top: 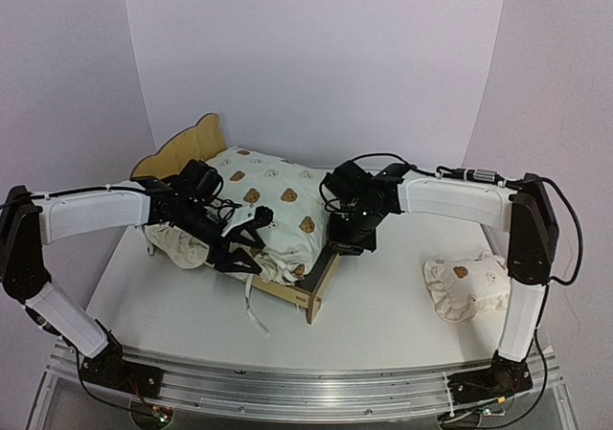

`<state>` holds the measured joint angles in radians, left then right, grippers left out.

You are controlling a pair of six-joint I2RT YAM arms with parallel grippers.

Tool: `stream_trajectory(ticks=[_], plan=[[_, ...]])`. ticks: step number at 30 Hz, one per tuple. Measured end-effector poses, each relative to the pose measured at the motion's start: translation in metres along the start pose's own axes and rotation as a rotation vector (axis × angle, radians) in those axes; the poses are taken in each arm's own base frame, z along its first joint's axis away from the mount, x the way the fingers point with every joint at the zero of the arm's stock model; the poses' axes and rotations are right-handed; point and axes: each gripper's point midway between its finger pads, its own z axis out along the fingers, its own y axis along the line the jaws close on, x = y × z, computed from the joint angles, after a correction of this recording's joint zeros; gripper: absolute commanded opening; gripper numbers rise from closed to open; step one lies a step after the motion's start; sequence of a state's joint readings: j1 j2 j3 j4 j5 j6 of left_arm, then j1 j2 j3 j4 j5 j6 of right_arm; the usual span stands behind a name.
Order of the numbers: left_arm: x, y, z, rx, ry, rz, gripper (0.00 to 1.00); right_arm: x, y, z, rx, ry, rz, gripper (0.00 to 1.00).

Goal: Set up the pet bed

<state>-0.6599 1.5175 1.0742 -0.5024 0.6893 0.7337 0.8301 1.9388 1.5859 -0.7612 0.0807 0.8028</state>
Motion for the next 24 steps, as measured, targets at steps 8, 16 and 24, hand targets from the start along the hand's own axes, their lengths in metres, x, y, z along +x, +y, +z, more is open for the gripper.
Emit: stream_trajectory(ticks=[8, 16, 24], plan=[[0.002, -0.002, -0.011, -0.015, 0.032, 0.042, 0.66, -0.041, -0.037, -0.004, 0.002, 0.002, 0.016, 0.14], [0.031, 0.02, 0.001, -0.084, 0.157, 0.095, 0.64, -0.075, -0.051, -0.015, -0.05, 0.017, -0.18, 0.4], [0.067, 0.045, 0.029, -0.09, 0.28, 0.109, 0.51, -0.067, -0.05, -0.056, -0.073, -0.02, -0.244, 0.42]])
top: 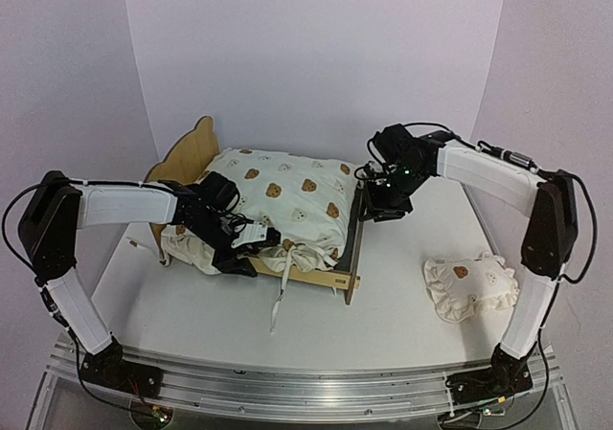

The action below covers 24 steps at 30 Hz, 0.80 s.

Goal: Set up the pet bed

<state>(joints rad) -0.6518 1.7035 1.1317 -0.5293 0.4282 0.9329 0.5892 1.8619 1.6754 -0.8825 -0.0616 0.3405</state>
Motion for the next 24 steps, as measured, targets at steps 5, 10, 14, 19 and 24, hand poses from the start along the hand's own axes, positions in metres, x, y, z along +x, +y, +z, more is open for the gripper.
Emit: stream_trajectory(ticks=[5, 10, 14, 19, 24], plan=[[0.004, 0.0, 0.007, 0.007, 0.018, 0.026, 0.45, 0.049, 0.024, -0.029, -0.063, 0.003, -0.05, 0.44], [0.008, 0.003, 0.018, 0.025, 0.03, 0.027, 0.38, 0.098, 0.062, -0.025, -0.129, 0.059, -0.136, 0.45], [0.009, 0.007, 0.024, 0.032, 0.037, 0.021, 0.26, 0.121, 0.075, -0.029, -0.145, 0.051, -0.176, 0.43], [0.007, 0.006, 0.024, 0.041, 0.037, 0.043, 0.01, 0.146, 0.074, -0.042, -0.189, -0.032, -0.191, 0.44], [-0.005, -0.015, 0.026, 0.132, 0.055, -0.042, 0.0, 0.182, 0.057, -0.021, -0.143, -0.05, -0.233, 0.44]])
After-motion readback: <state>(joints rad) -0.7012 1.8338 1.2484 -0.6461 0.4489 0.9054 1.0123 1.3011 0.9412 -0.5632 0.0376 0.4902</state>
